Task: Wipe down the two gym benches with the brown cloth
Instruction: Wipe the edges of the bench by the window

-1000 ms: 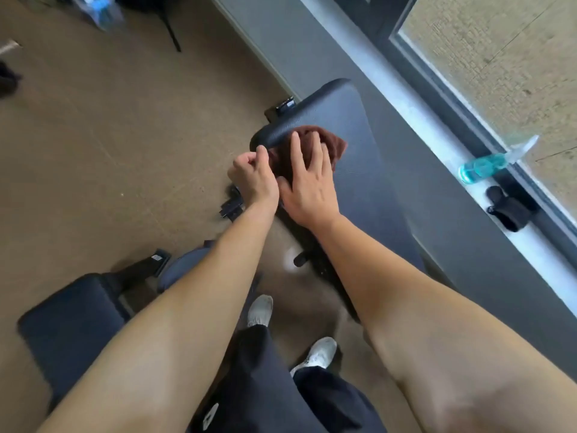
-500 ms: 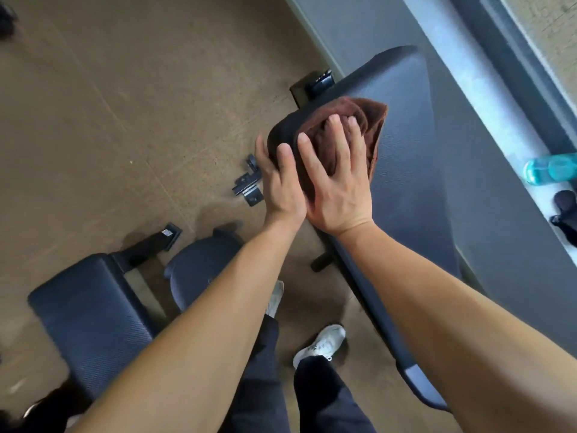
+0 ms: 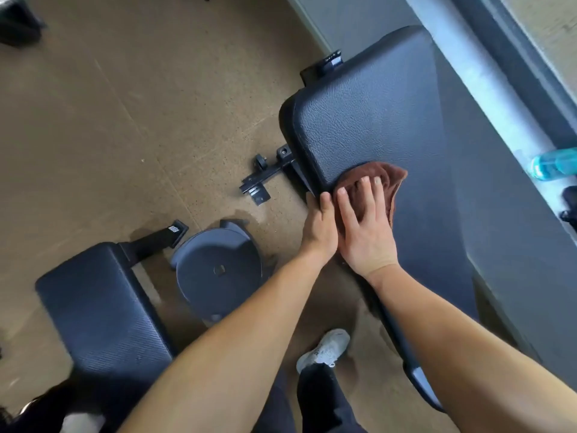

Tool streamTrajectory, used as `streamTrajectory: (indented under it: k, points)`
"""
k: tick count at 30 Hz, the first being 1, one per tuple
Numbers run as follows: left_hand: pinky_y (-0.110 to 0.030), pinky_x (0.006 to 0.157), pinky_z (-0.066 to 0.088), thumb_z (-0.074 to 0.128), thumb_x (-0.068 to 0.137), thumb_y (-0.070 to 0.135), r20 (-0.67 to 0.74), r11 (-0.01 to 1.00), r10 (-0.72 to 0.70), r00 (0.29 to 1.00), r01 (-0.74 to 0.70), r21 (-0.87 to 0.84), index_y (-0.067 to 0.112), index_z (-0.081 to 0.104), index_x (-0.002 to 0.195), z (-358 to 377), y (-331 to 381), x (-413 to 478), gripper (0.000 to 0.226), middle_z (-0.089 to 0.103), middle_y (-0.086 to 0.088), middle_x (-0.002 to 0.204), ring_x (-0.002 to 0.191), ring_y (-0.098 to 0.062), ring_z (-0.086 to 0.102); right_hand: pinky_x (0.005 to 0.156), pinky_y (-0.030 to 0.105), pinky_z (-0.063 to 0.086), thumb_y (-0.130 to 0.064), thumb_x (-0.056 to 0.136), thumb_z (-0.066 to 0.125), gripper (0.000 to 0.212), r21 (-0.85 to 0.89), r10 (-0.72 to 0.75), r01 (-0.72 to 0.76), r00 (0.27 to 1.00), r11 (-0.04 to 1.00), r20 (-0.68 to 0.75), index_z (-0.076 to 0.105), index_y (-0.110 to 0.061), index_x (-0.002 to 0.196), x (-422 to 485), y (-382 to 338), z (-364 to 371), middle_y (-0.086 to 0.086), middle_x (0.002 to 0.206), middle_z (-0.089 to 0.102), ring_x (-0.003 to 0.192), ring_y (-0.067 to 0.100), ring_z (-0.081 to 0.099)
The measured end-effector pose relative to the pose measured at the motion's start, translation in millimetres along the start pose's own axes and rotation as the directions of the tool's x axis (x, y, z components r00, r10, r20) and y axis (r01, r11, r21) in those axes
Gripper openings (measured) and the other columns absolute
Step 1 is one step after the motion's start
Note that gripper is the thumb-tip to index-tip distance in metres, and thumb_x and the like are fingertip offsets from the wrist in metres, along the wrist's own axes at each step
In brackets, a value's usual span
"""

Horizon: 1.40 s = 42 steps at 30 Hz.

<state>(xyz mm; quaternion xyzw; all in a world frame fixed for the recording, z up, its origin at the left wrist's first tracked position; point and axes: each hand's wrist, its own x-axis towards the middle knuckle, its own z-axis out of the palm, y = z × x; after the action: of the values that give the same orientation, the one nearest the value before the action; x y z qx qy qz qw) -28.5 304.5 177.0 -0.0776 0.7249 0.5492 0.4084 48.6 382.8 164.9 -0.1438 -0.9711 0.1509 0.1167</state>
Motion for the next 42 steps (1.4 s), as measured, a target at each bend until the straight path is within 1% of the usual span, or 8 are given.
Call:
streamTrajectory:
  k: [3,8,16,20,25,30,35,42]
  points:
    - [-0.031,0.12,0.018,0.026,0.104,0.05,-0.065,0.99,0.029,0.997,-0.038,-0.134,0.006,0.022,0.155,-4,24,-5,0.068,0.026,-0.016,0.16,0.147,-0.025,0.027,0.113,0.071,0.02,-0.036,0.106,0.035,0.052,-0.013,-0.077,0.077,0.997,0.997,0.004,0.034,-0.009,0.151,18,-4,-13,0.034,0.152,0.028,0.139,0.062,0.021]
    - [-0.035,0.115,0.029,0.025,0.106,0.046,-0.228,0.94,0.108,0.968,-0.174,-0.292,0.015,0.028,0.154,-38,96,5,0.057,0.034,-0.013,0.157,0.143,-0.027,0.034,0.118,0.062,0.02,-0.042,0.097,0.058,0.063,-0.071,-0.182,0.176,0.979,0.982,-0.089,0.04,-0.017,0.152,106,-25,-30,0.025,0.158,0.03,0.143,0.056,0.022]
    - [0.006,0.085,0.029,0.021,0.108,0.031,-0.193,0.971,0.097,0.976,-0.135,-0.195,0.004,0.037,0.148,5,23,1,0.051,0.042,-0.011,0.149,0.142,-0.019,0.034,0.116,0.063,0.025,-0.021,0.096,0.061,0.048,-0.034,-0.183,0.18,0.965,0.983,-0.189,0.055,-0.007,0.141,42,4,2,0.033,0.146,0.043,0.136,0.06,0.033]
    - [-0.025,0.117,0.025,0.023,0.108,0.031,-0.195,0.98,0.056,0.979,-0.091,-0.176,0.004,0.037,0.148,30,-44,3,0.05,0.038,-0.015,0.154,0.144,-0.024,0.034,0.113,0.066,0.028,-0.016,0.093,0.063,0.05,-0.062,-0.182,0.173,0.968,0.983,-0.172,0.053,-0.006,0.141,-17,27,24,0.033,0.146,0.038,0.134,0.061,0.033]
    - [-0.03,0.116,0.026,0.028,0.105,0.045,-0.035,0.996,-0.027,0.999,0.024,-0.083,0.002,0.041,0.145,49,-84,-30,0.06,0.042,-0.018,0.15,0.142,-0.028,0.038,0.113,0.068,0.026,-0.012,0.089,0.068,0.061,-0.101,-0.134,0.124,0.986,0.987,-0.097,0.04,-0.008,0.144,-81,34,20,0.024,0.151,0.023,0.138,0.059,0.027]
    - [-0.04,0.12,0.026,0.034,0.088,0.069,-0.146,0.981,0.044,0.988,-0.071,-0.183,0.008,0.029,0.153,28,-29,-35,0.089,0.034,-0.015,0.157,0.144,-0.025,0.034,0.118,0.064,0.02,-0.022,0.104,0.048,0.056,-0.11,-0.218,0.21,0.974,0.971,-0.058,0.029,-0.01,0.154,-18,16,-6,0.028,0.158,0.024,0.145,0.055,0.018]
    - [-0.023,0.099,0.033,0.03,0.107,0.037,-0.138,0.991,0.074,0.988,-0.088,-0.097,0.007,0.035,0.149,26,-30,-25,0.052,0.044,-0.016,0.149,0.137,-0.029,0.042,0.117,0.061,0.025,-0.027,0.107,0.044,0.048,-0.106,-0.217,0.203,0.965,0.973,-0.144,0.038,-0.009,0.151,-2,16,6,0.03,0.154,0.033,0.142,0.056,0.027]
    - [-0.011,0.089,0.029,0.028,0.109,0.026,0.107,0.989,0.019,0.994,-0.035,0.145,0.012,0.038,0.148,67,-135,-69,0.043,0.048,-0.012,0.146,0.13,-0.02,0.046,0.119,0.062,0.019,-0.013,0.096,0.064,0.065,-0.116,-0.205,0.199,0.978,0.973,-0.041,0.033,-0.006,0.152,-141,71,37,0.034,0.149,0.034,0.14,0.058,0.028]
